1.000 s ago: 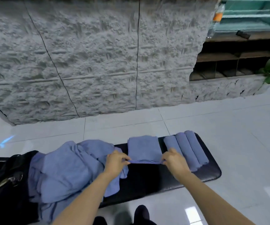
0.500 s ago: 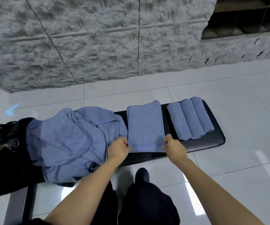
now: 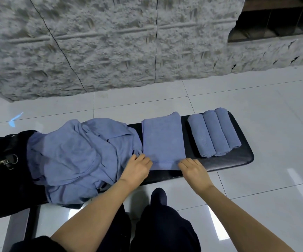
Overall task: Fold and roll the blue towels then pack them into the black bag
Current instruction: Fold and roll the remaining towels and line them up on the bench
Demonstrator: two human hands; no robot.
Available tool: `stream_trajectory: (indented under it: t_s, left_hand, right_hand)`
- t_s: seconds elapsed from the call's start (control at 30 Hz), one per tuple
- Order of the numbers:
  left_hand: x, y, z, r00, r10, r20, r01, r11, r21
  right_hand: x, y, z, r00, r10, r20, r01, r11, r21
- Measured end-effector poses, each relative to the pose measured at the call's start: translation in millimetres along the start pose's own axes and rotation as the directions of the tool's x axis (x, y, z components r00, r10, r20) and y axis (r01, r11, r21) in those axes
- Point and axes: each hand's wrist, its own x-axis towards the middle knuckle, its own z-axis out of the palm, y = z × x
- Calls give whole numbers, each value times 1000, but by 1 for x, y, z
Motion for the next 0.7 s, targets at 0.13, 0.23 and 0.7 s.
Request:
stream_trajectory:
  t_s: [0.13, 0.23, 0.7]
  left_hand:
    - [4, 0, -3, 992, -128, -12, 127, 989, -80]
    - [4, -4, -16, 975, -212, 71, 222, 954, -202]
    - [40, 2, -23, 852, -500, 156, 523, 811, -260]
  right_hand:
    - [7, -2, -3, 992, 124, 33, -125, 992, 33]
    - [15, -6, -22, 974, 214, 73, -218, 975, 46]
    - [50, -9, -20, 957, 282, 64, -279, 959, -54]
